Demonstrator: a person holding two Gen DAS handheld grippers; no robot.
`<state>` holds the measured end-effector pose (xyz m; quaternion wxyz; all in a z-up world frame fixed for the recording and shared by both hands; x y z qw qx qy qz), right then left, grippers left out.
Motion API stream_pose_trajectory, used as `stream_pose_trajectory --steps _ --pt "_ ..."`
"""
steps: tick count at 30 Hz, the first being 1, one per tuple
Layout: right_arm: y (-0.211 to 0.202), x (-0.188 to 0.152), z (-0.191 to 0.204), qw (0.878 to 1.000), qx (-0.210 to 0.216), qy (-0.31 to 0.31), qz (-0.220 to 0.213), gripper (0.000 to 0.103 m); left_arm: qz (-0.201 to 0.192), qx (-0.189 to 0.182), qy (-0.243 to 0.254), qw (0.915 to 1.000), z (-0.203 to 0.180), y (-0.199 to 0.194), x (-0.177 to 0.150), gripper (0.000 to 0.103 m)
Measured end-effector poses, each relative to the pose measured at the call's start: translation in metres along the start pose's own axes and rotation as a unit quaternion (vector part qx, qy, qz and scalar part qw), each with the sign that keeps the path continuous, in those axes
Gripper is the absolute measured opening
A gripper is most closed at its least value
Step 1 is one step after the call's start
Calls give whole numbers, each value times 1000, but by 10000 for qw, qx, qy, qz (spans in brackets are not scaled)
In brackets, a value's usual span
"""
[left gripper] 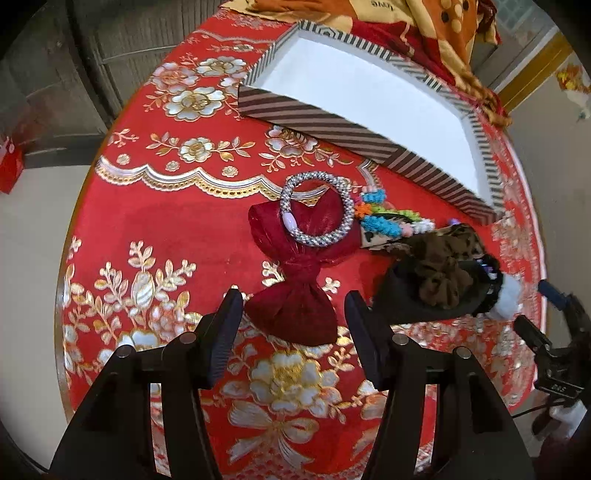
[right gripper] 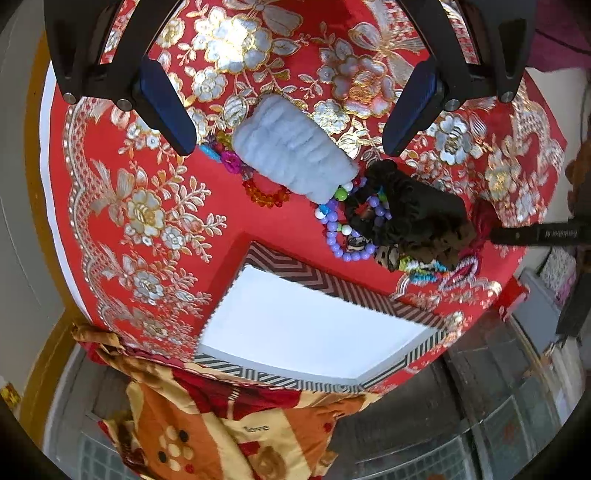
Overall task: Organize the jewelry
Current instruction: 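Grasp the red satin bow with the left tool while the right tool grasps the white fluffy scrunchie, then carry the red bow and white scrunchie into the tray and open both tools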
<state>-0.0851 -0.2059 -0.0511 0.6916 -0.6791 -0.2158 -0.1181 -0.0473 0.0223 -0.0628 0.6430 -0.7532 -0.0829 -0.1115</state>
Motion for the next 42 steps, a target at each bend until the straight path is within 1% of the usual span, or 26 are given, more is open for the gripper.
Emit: stream_pose_trajectory --steps 3,6,9,10,11,12,13,14,16,17,18,19,20,21,22,24,29,35,39,42 --pt "6 1 2 9997 40 -238 11 101 -4 94 132 9999 -2 8 6 57" --pt "13 2 2 9989 105 -461 53 100 99 177 242 9995 -5 17 9 57" --pt "21 3 1 9975 98 -690 148 96 108 376 404 9984 -8 24 11 57" --pt "25 3 0 9970 119 -742 205 91 115 427 438 9981 -8 26 12 57" --pt "29 2 -1 9965 164 -768 281 82 119 438 446 9980 -8 27 13 57" --pt "32 1 -1 9962 200 -778 337 77 118 431 442 9980 -9 29 14 57" --pt "36 0 -2 9956 255 -795 424 68 116 409 434 9982 -8 30 15 57" --pt "40 -1 -1 9949 284 -832 487 62 130 390 430 9982 -8 31 15 57" --pt "41 -3 1 9942 202 -935 491 59 116 402 481 9980 -10 33 16 56" --pt "41 -3 2 9940 180 -975 468 54 112 404 501 9979 -10 33 16 54" --pt "41 -3 3 9940 184 -975 454 50 93 414 515 9978 -12 33 15 43" --pt "39 -3 2 9945 201 -938 423 41 66 432 515 9977 -11 32 14 37" --pt "38 -2 2 9950 185 -894 412 36 67 397 487 9980 -10 31 14 25" --pt "38 -2 1 9952 193 -860 414 35 80 343 453 9984 -9 31 12 17" --pt "37 -3 0 9954 274 -801 444 33 102 253 393 9989 -6 30 11 16" --pt "32 -3 -2 9962 326 -687 417 32 133 134 338 9993 -2 27 7 14" --pt "3 -2 -9 9978 543 -332 186 32 163 -63 379 9991 2 7 -4 14" --pt "-24 6 -22 9959 848 301 -84 32 128 -506 434 9977 5 -29 -11 14" --pt "-33 14 -23 9931 999 585 -200 32 10 -580 559 9967 -1 -48 -9 14" --pt "-35 22 -17 9935 975 548 -224 32 338 -565 521 9965 -2 -44 -6 14"
Point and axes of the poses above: each gripper's, at about its wrist camera, not at the fingertips, and y roughly the way its jaws point, z to its left, x to its top, the point moved 3 cm from there along y, roughly the way its jaws point, and after that the axes turned 1 degree about x, right-handed, at the moved point
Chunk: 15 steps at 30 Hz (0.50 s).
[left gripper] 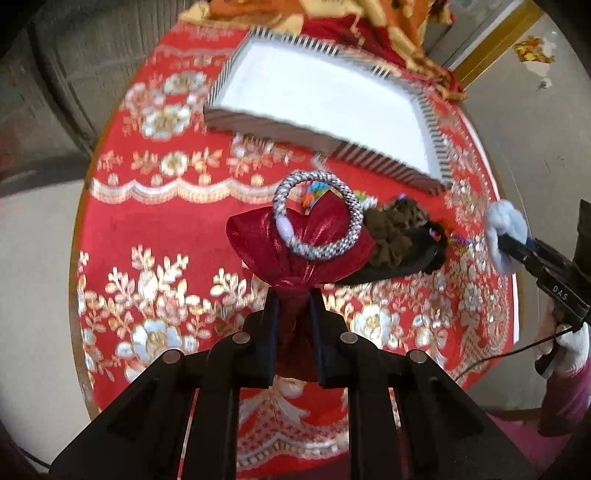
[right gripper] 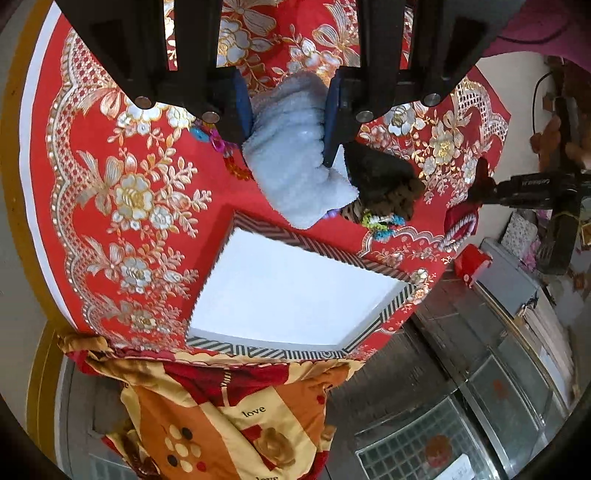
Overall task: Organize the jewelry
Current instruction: 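Carry the red bow and white scrunchie into the tray and open both tools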
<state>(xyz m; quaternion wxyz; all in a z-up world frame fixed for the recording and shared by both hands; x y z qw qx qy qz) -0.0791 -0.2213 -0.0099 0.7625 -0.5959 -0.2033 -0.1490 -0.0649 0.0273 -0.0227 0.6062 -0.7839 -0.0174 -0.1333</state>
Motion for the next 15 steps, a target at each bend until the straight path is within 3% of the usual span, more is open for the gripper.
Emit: stream_pose_trajectory --steps 1,4,8,12,15 --pt "1 2 3 10000 17 -12 4 32 12 85 0 10000 3 2 0 14" --pt "2 6 9 9999 103 -88 -21 32 45 940 331 9950 4 8 -3 14" --pt "6 5 15 9996 186 -186 54 32 48 956 591 9937 -2 7 -6 14" --pt "9 6 17 9995 201 -217 74 32 177 705 367 9967 6 11 -6 14" --pt "12 12 18 9997 166 -191 61 32 34 675 319 9972 4 4 0 14"
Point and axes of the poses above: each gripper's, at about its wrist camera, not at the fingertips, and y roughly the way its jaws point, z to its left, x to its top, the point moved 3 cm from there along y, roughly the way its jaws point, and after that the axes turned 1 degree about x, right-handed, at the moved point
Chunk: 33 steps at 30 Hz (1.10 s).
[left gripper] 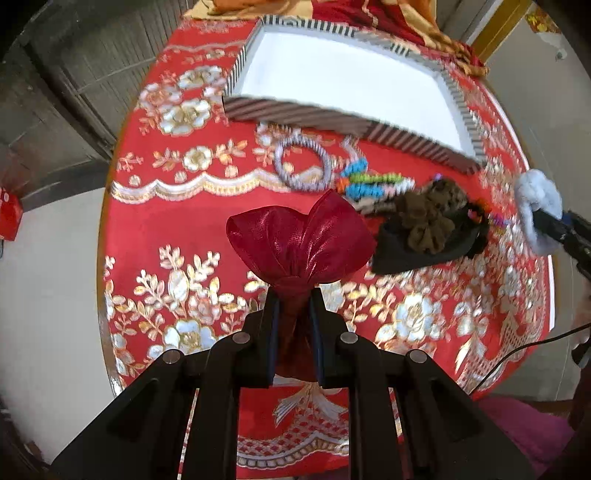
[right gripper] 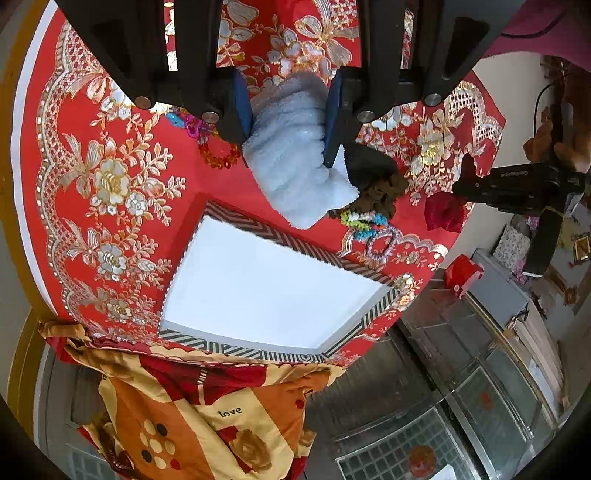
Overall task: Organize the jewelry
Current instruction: 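Carry the red bow and white scrunchie into the tray and open both tools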
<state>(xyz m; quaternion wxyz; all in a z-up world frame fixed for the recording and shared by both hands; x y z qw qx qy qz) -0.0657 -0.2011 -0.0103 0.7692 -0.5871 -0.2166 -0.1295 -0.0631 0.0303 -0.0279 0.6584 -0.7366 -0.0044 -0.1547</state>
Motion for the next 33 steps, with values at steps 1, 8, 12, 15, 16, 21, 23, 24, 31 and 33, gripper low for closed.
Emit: stream_pose_trajectory --steps 1,8,12,15,16,21,23,24,31,33 --pt "2 3 0 10000 3 31 5 32 -54 -56 -34 10000 -1 -3 4 14" --pt "24 48 6 9999 -63 94 -10 32 -628 -109 3 9980 -14 -20 61 14" --pt "42 82 12 9999 -69 93 -45 32 -734 -114 -137 9971 -11 -11 104 14" --pt "65 102 14 9998 -35 204 1 32 -753 70 -203 9969 -8 7 136 14" --pt "76 108 14 9996 10 297 38 32 -704 110 -248 9972 -6 15 143 14" --pt "118 125 10 9975 102 665 204 32 -343 262 -540 9976 8 57 168 14" --pt "136 130 9 9967 130 743 315 32 -266 256 -624 9974 11 65 170 14" --pt "142 131 9 9961 161 783 363 32 -245 255 -629 9974 11 68 169 14" --pt "171 137 4 9938 330 914 545 32 -16 79 -493 9988 2 76 150 16" --pt "176 137 4 9931 353 942 596 32 0 15 -473 9989 -2 75 146 16"
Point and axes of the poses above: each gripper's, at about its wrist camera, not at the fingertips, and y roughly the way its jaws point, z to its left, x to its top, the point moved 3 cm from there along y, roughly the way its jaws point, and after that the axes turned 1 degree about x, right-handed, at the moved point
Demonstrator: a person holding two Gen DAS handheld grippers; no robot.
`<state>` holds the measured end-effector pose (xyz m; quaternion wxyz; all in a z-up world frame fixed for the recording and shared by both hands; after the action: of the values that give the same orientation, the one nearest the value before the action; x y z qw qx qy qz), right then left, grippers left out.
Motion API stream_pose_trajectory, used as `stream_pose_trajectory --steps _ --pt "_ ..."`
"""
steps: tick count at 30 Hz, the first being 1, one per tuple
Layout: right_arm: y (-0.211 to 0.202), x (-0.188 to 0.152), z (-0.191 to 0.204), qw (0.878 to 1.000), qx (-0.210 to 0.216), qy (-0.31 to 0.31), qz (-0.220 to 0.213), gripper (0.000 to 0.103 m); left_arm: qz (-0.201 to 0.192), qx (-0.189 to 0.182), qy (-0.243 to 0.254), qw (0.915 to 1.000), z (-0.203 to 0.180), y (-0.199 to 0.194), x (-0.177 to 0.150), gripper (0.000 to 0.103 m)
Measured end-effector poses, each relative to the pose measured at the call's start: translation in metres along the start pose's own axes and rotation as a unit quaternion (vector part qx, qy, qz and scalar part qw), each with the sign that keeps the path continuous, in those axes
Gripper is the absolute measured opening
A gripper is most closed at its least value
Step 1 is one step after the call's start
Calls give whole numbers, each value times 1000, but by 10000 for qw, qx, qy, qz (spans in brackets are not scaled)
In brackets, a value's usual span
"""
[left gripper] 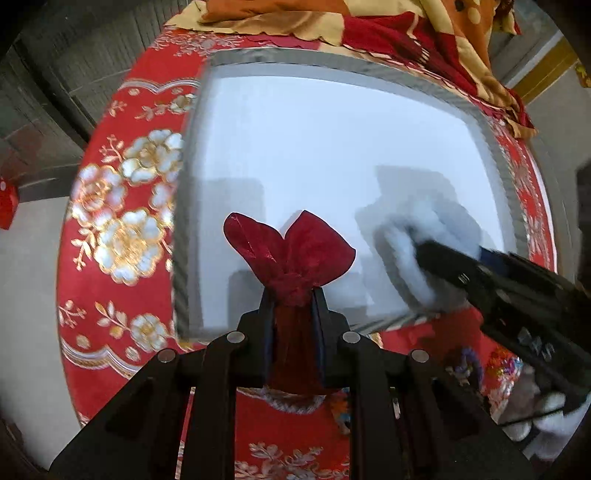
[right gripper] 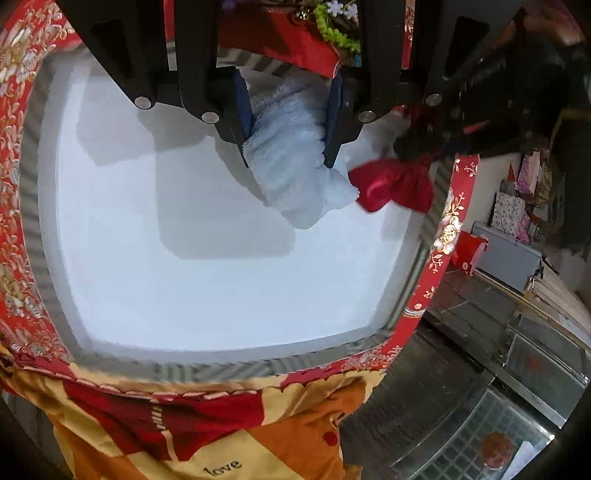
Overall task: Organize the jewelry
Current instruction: 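Carry the red bow and white scrunchie into the tray and open both tools, then withdraw both tools from the tray back toward the accessory pile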
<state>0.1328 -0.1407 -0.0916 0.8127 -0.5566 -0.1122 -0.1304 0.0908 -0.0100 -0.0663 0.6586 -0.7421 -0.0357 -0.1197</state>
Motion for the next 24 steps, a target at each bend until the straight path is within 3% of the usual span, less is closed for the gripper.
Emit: stream_pose_trajectory --steps 6,9,10,13,15,16,24 --pt "12 11 1 10000 52 59 -60 34 -215 79 -221 9995 5 -5 19 16" --pt "15 14 3 10000 75 37 -3 38 -234 117 -297 9992 7 -3 24 16" --pt "14 13 5 10000 94 -1 12 44 -205 138 -295 9993 8 -2 23 17" --pt "6 11 5 9998 167 -2 -101 50 -151 64 -367 9992 8 1 19 28" --pt "0 9 5 9997 200 -13 -109 51 -187 -32 -490 9986 9 -1 17 48" --pt "-4 8 5 9997 184 -31 -124 51 -228 -32 -526 9984 9 -3 16 51" --pt "-61 -9 9 9975 -130 -384 -583 52 -689 227 -476 9962 5 -37 -6 54"
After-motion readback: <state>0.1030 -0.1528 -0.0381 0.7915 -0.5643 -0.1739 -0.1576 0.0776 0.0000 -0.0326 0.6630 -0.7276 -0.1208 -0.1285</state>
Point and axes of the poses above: each gripper's, at about its wrist camera, not at the fingertips, and y roughly the way its jaws point, z to its left, x to its top, the point moved 3 cm from there along y, roughly the way its jaws point, and after that the axes turned 1 degree about x, right-handed, at the moved point
